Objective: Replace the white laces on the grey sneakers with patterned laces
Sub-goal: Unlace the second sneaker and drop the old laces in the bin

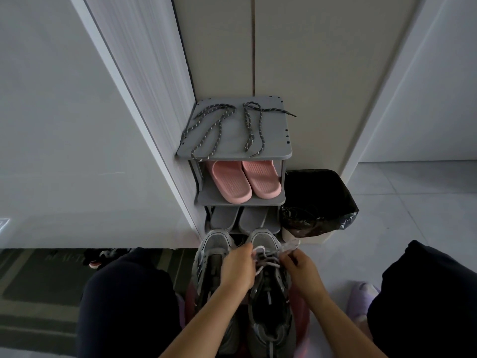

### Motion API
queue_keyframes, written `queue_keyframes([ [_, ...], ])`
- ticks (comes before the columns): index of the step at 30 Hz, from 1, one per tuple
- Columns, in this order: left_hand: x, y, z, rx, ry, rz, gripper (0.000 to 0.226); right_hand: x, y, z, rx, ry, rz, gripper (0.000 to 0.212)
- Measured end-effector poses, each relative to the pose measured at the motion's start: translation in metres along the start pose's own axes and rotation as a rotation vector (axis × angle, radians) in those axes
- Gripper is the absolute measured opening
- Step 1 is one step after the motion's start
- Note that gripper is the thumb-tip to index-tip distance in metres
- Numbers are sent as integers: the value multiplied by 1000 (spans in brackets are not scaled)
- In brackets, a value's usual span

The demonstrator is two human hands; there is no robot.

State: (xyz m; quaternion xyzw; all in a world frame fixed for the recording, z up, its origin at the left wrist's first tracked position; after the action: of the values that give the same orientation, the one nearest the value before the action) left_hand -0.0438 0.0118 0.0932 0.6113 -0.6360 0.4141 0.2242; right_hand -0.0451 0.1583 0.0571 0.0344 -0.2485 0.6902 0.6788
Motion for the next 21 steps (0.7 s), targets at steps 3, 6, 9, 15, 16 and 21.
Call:
queue_keyframes([
  [3,1,0,0,15,-40,43,11,2,-3,-6,-2,-15,-49,28],
  [6,7,10,1,33,-17,89,8,3,1,-8,-12,-64,-14,27],
  [9,25,20,7,16,99,98,11,13,9,-14,-88,-17,-67,24],
  [15,38,23,19,24,29,58,11,26,8,-9,-69,112,-116,23],
  [16,28,20,16,33,-58,88,13,19,5,-4,-43,90,-44,20],
  [21,9,12,9,121,-500,-5,23,5,3,-3,-22,62,56,3],
])
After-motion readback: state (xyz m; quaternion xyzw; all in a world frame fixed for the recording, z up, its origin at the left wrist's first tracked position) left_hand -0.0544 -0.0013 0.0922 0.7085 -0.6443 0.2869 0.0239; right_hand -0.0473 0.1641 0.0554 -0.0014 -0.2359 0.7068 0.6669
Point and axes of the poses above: each hand's wrist, its own y-axis towards the middle knuckle, its own x-axis out of the back of the hand, z = x × y, the point moved 2 cm from there along y, towards the middle knuckle, and after that the axes turned 6 degrees about -y, right-handed, at the moved point
